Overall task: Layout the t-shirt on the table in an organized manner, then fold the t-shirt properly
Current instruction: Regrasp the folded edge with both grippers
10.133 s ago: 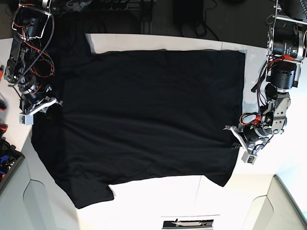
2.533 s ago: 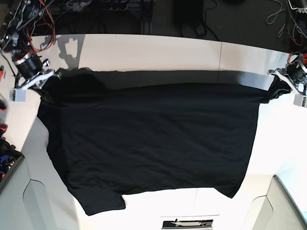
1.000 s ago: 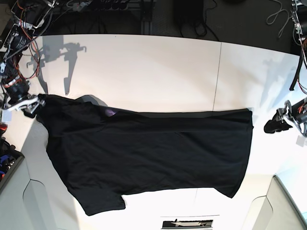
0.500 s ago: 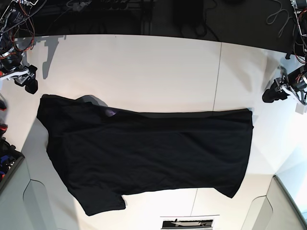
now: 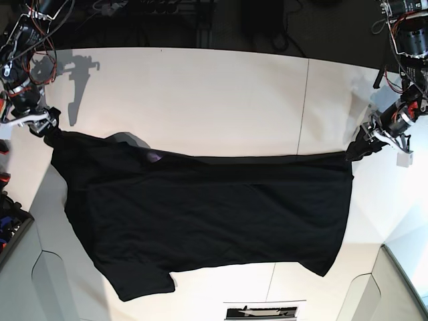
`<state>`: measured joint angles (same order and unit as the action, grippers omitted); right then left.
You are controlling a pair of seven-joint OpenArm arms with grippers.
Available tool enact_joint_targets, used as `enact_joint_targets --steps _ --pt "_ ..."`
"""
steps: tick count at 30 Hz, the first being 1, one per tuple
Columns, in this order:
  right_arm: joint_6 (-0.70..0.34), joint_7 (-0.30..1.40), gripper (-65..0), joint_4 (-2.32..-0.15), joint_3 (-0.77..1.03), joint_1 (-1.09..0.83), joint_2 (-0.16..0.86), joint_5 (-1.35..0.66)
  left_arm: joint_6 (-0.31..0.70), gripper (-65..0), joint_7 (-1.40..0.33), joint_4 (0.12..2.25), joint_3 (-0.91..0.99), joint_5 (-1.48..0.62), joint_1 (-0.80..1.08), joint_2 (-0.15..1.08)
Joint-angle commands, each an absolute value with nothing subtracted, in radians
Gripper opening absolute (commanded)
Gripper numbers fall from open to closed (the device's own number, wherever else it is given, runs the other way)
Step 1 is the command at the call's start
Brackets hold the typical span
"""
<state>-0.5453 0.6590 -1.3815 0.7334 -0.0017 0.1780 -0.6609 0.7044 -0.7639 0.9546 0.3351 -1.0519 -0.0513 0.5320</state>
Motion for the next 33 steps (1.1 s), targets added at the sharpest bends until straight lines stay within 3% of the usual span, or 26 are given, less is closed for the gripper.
enact_joint_targets --steps 1,19,30,33 --pt "-0.546 0.638 -26.8 -1.394 0.737 0.017 0.192 -0.672 0.698 -28.3 -0.782 0.962 0.336 -1.023 -0.067 0.543" --pt "-0.542 0.645 -26.8 -1.380 0.717 0.081 0.088 -0.653 0.698 -28.3 -0.733 0.962 0.281 -0.937 -0.119 0.512" --pt "-0.519 0.622 -26.8 -1.300 0.718 0.131 0.083 -0.624 0.698 -28.5 -0.713 0.962 0.281 -0.894 -0.122 0.513" --pt "-0.520 0.623 -26.8 -1.298 0.718 0.148 0.083 -0.615 0.698 -33.6 -0.691 0.962 0.281 -0.891 -0.122 0.513"
